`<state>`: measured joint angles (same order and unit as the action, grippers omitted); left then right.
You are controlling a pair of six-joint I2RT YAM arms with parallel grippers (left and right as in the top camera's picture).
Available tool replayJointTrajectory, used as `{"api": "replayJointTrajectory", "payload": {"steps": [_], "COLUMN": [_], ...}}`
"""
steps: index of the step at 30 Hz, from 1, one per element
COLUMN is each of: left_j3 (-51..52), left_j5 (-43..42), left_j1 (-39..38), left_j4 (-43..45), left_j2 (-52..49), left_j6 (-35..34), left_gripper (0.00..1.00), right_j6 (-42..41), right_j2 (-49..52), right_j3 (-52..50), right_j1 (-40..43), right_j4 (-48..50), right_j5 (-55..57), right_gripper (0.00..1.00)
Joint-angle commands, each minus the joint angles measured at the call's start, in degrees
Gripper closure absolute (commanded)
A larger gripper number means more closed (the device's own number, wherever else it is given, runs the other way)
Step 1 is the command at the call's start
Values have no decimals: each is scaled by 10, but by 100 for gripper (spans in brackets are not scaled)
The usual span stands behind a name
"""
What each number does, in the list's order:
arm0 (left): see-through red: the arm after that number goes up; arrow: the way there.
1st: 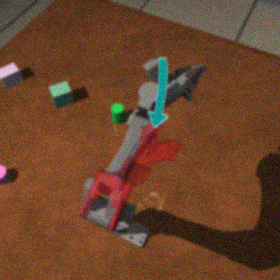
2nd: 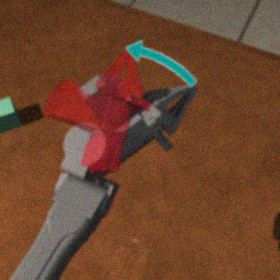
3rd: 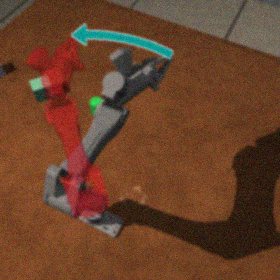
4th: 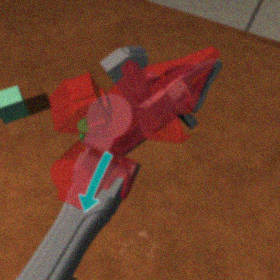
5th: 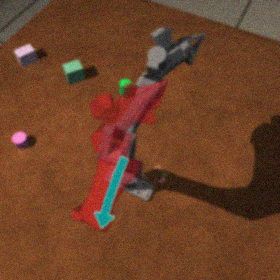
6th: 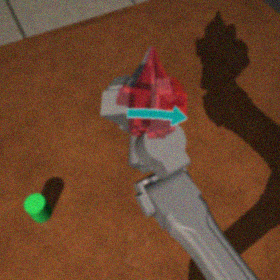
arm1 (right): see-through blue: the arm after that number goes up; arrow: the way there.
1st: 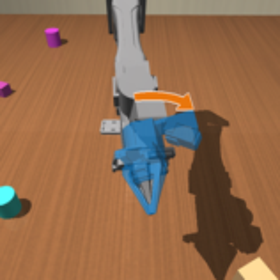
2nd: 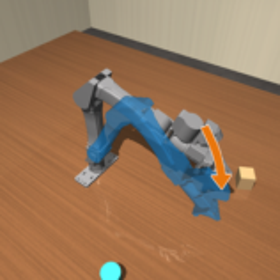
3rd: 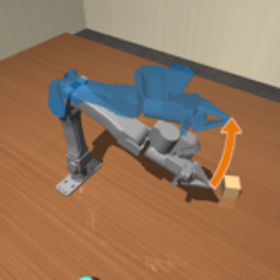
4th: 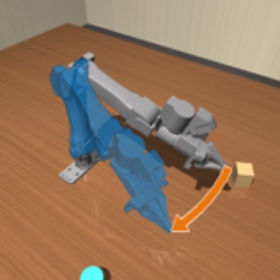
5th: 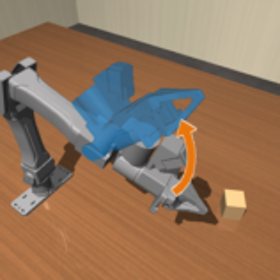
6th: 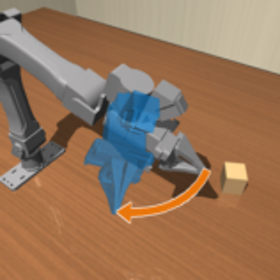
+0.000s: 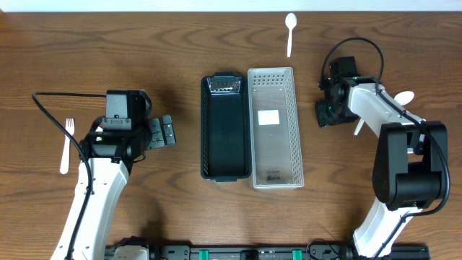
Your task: Pack container
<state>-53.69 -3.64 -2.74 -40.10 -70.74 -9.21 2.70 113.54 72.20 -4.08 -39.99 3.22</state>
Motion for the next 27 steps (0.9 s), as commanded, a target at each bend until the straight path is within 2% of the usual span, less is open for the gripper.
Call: {"api": "replayJointTrajectory", "payload": {"steps": [1, 13, 14, 16, 17, 19, 21, 24, 27], "left_j3": [-8, -8, -8, -8, -8, -8, -8, -8, -8], "left_j5": [7, 7, 7, 7, 7, 7, 7, 7, 7], "left_j1": [-2, -2, -2, -2, -2, -2, -2, -2, -2], "left_j4": [-2, -1, -2, -2, -2, -2, -2, -2, -2], "left_j2": [0, 0, 0, 0, 0, 0, 0, 0, 0], "left_j6": [-3, -3, -3, -3, -3, -3, -3, -3, -3], "left_gripper": [2, 2, 2, 2, 2, 2, 2, 2, 2], "right_j6": [-10, -20, -20, -20, -20, -22, -31, -58, -68], "right_j2": [38, 38, 38, 38, 38, 38, 37, 34, 30], "right_j3": [-22, -22, -22, -22, -22, -22, -15, 31, 122], "right_j1": [4, 3, 3, 3, 1, 0, -1, -3, -9], "right_j4": [1, 1, 2, 1, -2, -3, -7, -47, -95], "right_j5": [3, -8, -10, -25, -38, -49, -50, -3, 20], "right_gripper": [48, 46, 44, 28, 30, 43, 41, 34, 30]}}
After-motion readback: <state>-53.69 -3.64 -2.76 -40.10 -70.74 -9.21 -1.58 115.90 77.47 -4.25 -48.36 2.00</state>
